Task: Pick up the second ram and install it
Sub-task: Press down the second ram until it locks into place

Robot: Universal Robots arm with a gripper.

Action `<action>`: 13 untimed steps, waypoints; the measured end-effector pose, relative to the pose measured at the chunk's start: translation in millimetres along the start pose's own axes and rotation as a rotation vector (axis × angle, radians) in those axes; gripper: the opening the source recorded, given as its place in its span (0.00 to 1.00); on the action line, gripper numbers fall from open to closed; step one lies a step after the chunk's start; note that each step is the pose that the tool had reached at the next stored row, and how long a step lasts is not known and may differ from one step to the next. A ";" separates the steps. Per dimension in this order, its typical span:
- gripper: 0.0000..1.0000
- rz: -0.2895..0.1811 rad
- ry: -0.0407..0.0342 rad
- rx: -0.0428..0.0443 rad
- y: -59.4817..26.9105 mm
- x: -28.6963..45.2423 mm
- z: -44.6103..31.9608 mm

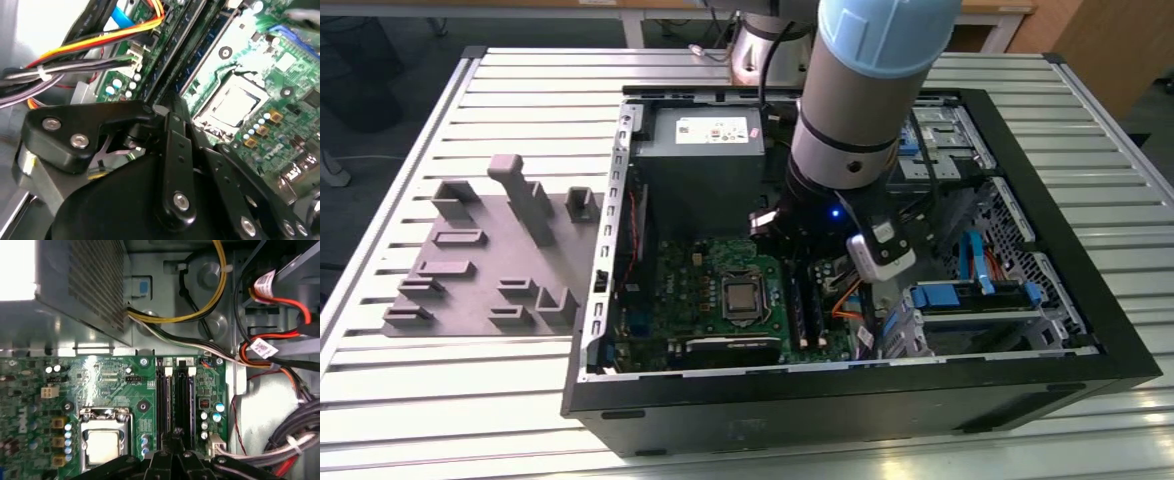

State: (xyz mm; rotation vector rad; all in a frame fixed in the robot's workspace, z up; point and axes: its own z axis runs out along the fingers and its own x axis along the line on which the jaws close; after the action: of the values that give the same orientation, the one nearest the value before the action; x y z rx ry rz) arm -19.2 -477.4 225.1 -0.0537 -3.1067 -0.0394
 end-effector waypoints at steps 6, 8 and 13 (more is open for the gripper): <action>0.11 0.000 0.0003 0.0001 0.3 0.6 -16.0; 0.11 0.000 0.0004 -0.0007 0.3 0.6 -16.0; 0.11 0.000 0.0005 -0.0030 0.3 0.6 -16.1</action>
State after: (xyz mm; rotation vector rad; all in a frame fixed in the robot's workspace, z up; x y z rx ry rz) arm -19.3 -477.6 241.2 -0.0536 -3.1061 -0.0441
